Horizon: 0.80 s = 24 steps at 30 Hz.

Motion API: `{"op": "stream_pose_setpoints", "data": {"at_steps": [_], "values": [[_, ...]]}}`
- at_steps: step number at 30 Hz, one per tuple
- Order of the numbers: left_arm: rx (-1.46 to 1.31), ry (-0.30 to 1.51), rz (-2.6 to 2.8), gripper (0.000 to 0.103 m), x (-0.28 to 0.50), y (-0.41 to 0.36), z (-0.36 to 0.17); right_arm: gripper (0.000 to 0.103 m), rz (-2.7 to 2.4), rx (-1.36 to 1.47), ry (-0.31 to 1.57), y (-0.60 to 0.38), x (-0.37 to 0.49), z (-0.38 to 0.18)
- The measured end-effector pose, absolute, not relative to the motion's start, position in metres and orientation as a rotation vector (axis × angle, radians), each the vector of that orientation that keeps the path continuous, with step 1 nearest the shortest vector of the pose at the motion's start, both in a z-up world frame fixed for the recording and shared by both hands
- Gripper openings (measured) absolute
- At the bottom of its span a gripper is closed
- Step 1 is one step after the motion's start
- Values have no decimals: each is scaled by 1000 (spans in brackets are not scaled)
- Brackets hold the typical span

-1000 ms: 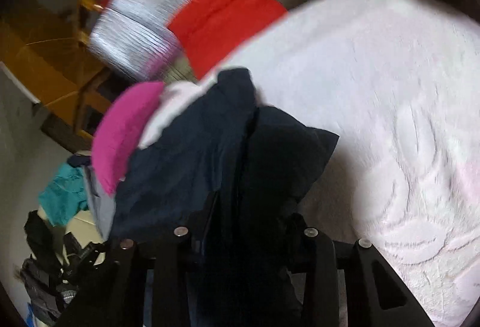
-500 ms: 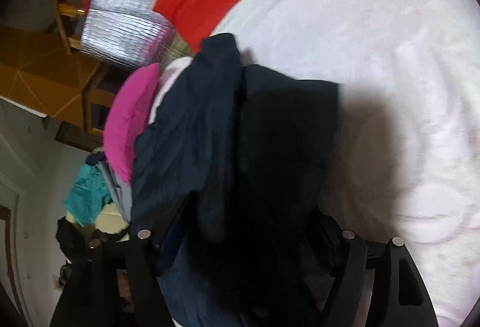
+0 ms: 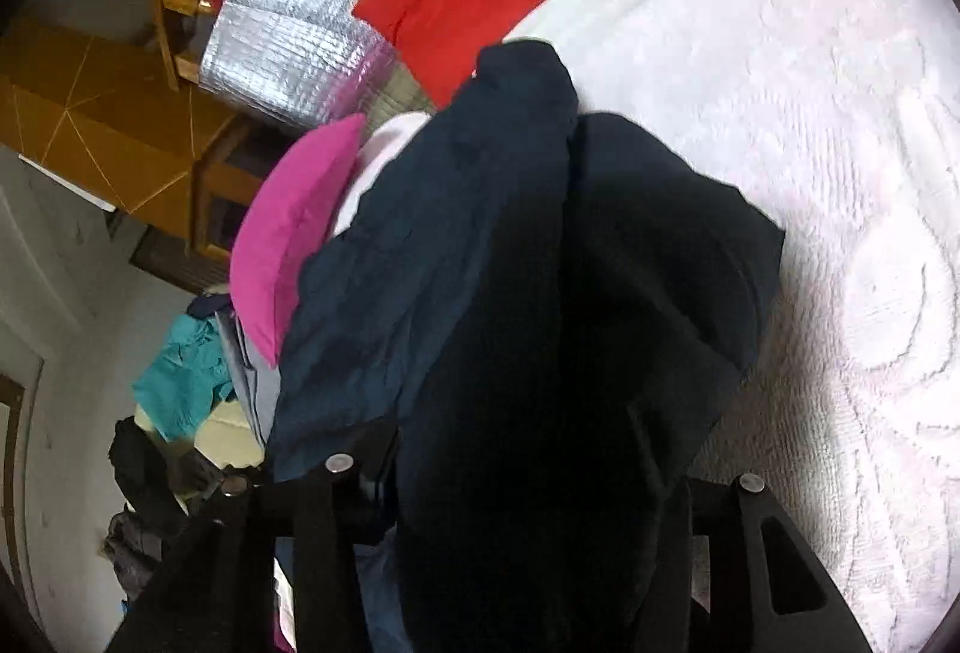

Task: Fold large clothes

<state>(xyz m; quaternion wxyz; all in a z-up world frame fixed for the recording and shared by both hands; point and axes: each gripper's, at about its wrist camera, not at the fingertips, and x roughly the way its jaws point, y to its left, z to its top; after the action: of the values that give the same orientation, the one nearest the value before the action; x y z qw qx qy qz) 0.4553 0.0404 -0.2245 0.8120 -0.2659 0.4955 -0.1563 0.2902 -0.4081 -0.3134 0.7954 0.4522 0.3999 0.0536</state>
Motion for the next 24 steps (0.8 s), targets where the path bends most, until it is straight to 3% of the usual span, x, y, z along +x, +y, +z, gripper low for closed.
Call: {"op": "stream_pose_setpoints", "data": {"at_steps": [3,6,24], "values": [[-538,1012,-339,39,442,46,-214,40,89,922,837,-403,287,-299],[-530,988,-345,32,428,52,-207,36,61,901,821,-399,285,-290],[-538,977,-386,29,360,76,-184,34,46,829,840,-377,229,-250]]}}
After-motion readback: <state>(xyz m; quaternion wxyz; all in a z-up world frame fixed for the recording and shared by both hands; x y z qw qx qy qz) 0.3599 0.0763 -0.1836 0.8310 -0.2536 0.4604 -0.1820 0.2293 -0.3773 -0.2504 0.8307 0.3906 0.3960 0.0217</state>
